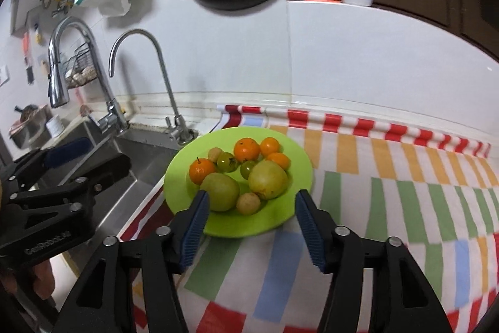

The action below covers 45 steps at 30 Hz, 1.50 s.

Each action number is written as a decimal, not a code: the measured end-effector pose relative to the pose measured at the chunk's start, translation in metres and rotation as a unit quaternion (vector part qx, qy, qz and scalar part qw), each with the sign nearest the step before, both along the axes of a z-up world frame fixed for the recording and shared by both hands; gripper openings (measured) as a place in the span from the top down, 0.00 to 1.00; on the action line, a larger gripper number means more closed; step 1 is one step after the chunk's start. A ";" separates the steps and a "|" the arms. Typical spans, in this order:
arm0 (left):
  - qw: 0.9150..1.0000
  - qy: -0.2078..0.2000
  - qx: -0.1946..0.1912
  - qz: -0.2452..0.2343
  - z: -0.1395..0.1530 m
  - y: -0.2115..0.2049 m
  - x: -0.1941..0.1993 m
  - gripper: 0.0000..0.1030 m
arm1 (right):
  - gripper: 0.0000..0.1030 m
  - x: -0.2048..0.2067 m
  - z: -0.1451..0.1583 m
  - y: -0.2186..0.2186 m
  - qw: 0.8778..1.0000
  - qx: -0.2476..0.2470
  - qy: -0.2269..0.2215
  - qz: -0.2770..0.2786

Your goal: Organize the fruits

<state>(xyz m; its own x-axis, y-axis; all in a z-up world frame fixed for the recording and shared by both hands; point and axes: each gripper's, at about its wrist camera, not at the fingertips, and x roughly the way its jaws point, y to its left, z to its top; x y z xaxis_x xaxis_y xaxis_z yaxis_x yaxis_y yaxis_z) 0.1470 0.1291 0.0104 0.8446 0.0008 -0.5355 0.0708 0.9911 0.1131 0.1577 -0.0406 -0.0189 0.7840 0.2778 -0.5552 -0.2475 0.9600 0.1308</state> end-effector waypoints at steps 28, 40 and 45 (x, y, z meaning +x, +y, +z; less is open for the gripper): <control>0.998 -0.045 -0.026 -0.019 0.032 -0.049 -0.141 0.01 | 0.13 -0.163 0.048 -0.070 0.993 -0.005 -0.078 -0.089; 0.998 -0.062 -0.019 -0.024 0.044 -0.065 -0.188 0.00 | 0.09 -0.210 0.053 -0.091 0.993 0.005 -0.085 -0.083; 0.998 -0.063 -0.017 -0.025 0.046 -0.071 -0.198 0.00 | 0.09 -0.220 0.053 -0.097 0.993 0.007 -0.085 -0.081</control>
